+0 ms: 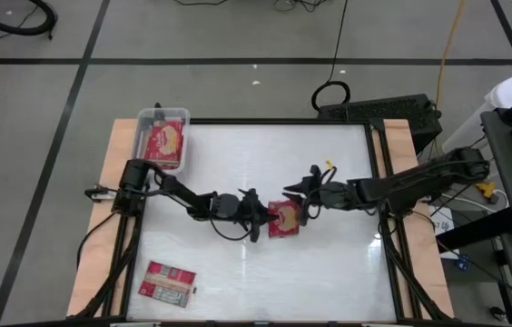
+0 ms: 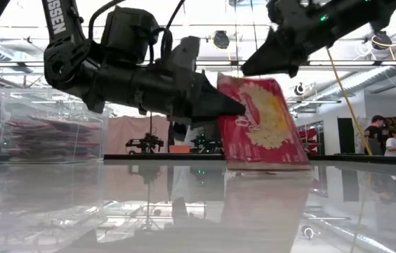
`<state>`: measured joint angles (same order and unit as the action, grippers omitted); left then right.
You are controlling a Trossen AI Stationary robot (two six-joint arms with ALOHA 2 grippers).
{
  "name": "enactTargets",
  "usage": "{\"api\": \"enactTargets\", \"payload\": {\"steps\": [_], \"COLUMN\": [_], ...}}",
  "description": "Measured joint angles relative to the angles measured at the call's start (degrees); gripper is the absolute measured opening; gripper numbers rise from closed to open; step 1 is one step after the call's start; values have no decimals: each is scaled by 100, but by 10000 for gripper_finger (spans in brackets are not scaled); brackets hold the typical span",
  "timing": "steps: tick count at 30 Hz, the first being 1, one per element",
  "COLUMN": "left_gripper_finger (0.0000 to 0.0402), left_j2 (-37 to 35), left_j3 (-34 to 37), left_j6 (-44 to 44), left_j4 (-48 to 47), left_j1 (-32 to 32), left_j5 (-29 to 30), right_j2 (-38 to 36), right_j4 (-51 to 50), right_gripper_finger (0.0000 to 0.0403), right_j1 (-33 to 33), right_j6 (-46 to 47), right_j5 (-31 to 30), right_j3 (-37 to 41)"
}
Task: Sort popcorn bags into baskets
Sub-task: Stack the red popcorn pack into the bin
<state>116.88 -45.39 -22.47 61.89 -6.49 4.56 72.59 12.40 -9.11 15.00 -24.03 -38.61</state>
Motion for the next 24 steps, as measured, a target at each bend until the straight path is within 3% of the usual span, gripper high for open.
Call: {"api": "enactTargets", "payload": {"steps": [6,12,19,24], "left_gripper_finger": [17,38,16,28], "left_j2": [-806,-2207,-3890,-5068], "left_j3": [269,507,523,523], "left_j6": [561,1005,1710,1992], "left_j4": [-498,-2189,-4569,-5663], "left_j1": [120,285,404,486], "left_j5": [-212,-196,-57,821], "right_j2": [-629,-657,-653,-655], "right_j4": [-939,-863,500,1837], "right_gripper_finger": [123,158,166,166], "right_j1": [-275,-521,-569,-563], "right_j6": [515,601,449,302], "right_j5": [-355,-359,-314,-315], "right_j3": [0,158,950,1724]}}
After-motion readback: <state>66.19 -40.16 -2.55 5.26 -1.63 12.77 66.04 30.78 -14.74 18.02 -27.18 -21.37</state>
